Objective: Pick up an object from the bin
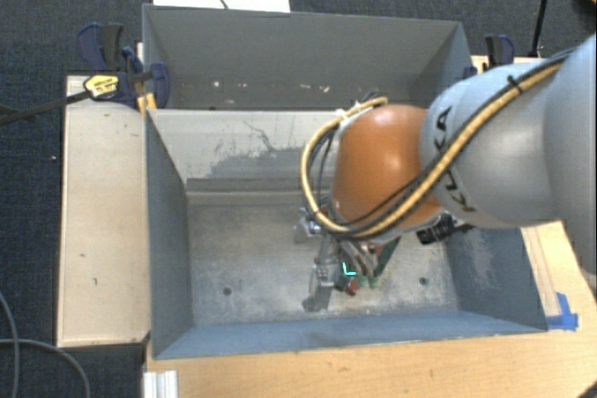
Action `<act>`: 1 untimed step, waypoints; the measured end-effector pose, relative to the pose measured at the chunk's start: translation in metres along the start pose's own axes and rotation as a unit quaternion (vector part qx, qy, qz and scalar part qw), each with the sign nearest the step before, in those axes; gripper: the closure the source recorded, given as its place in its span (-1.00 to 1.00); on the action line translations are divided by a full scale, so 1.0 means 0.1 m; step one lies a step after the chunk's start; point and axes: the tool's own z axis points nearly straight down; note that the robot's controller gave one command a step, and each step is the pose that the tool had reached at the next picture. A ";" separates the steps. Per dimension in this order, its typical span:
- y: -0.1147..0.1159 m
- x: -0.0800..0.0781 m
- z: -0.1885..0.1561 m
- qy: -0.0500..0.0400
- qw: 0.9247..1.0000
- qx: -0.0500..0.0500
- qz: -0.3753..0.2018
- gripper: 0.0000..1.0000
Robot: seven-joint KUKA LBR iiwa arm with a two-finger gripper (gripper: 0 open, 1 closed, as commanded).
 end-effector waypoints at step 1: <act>-0.01 -0.02 -0.04 -0.004 1.000 -0.001 0.003 -1.00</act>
Offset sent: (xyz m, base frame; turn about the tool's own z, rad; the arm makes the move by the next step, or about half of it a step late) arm 0.0313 -0.0604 -0.0716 -0.2863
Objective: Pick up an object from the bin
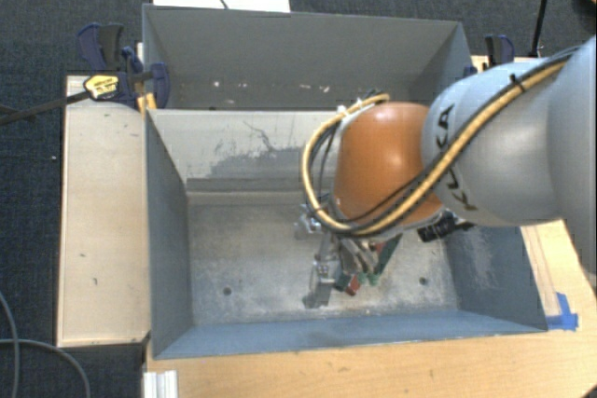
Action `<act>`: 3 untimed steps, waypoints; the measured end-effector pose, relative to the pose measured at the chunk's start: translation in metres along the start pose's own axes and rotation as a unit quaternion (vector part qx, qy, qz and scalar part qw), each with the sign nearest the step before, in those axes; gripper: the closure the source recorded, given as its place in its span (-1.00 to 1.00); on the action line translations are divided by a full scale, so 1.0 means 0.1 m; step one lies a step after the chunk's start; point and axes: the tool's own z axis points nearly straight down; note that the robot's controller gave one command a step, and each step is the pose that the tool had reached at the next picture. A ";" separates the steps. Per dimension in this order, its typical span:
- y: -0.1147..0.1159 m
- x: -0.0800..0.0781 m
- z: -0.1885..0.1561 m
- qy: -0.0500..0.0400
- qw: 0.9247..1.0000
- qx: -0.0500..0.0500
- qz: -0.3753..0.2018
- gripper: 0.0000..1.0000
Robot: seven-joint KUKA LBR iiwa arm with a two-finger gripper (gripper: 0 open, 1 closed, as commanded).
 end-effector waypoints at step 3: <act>-1.09 -0.36 0.31 -0.001 0.979 0.000 -0.203 -1.00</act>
Offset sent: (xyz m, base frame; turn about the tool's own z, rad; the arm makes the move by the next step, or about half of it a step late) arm 0.0494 -0.0819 0.0017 -0.1771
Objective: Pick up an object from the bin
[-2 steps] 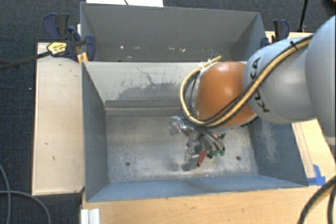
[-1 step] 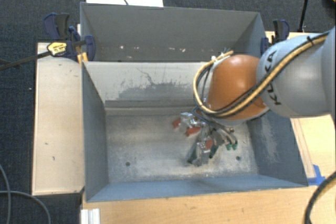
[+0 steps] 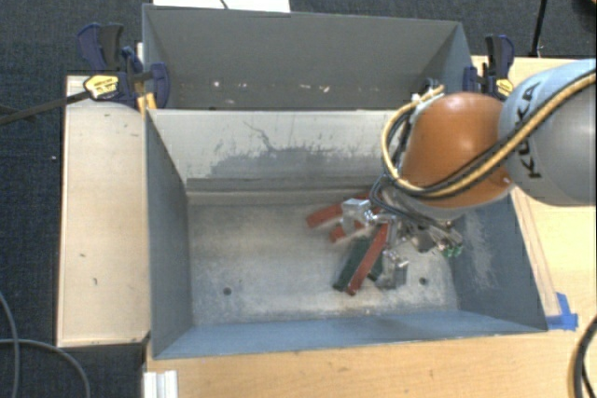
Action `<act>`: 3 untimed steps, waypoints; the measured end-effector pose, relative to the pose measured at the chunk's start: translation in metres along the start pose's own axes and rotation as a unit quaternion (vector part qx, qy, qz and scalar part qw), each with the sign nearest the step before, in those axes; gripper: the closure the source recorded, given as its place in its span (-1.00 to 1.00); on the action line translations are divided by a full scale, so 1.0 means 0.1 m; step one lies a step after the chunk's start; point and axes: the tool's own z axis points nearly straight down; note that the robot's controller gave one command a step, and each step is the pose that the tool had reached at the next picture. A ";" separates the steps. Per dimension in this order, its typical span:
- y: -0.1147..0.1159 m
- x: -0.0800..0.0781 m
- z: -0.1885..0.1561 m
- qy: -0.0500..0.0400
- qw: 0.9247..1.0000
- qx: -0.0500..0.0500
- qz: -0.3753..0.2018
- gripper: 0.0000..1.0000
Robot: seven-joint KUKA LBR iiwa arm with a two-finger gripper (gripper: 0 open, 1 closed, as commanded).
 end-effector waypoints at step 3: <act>-0.31 0.01 0.42 -0.003 0.998 0.001 -0.067 1.00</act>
Offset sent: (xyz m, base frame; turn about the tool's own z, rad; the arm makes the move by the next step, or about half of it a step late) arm 0.0083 -0.0298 -0.0445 -0.1381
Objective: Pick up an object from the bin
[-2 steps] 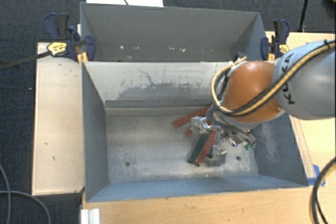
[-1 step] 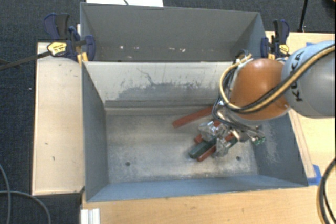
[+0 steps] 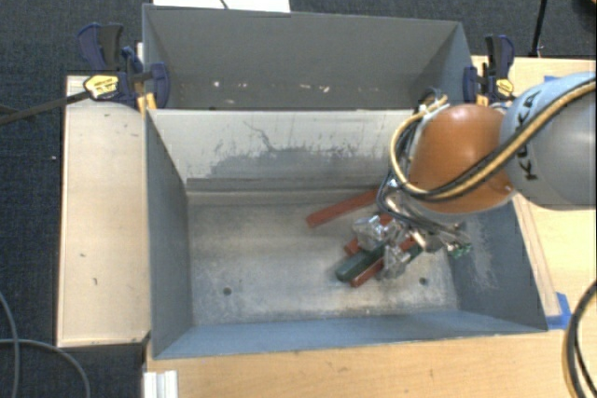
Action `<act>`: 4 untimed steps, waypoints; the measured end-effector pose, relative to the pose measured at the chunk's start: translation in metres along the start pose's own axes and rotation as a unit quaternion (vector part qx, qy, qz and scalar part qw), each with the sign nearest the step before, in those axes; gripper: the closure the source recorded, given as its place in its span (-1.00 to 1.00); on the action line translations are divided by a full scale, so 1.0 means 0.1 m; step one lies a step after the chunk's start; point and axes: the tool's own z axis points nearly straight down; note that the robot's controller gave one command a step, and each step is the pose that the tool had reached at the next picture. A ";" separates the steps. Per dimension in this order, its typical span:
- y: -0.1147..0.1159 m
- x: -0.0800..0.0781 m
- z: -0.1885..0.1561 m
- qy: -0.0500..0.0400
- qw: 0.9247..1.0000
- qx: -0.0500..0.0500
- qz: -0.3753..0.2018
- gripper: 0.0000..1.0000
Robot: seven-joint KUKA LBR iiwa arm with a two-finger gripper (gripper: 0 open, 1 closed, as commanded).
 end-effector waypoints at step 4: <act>0.01 0.01 -0.50 0.004 1.000 -0.002 0.001 1.00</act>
Offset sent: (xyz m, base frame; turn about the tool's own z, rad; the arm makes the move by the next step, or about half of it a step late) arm 0.0002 0.0000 0.0521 0.0000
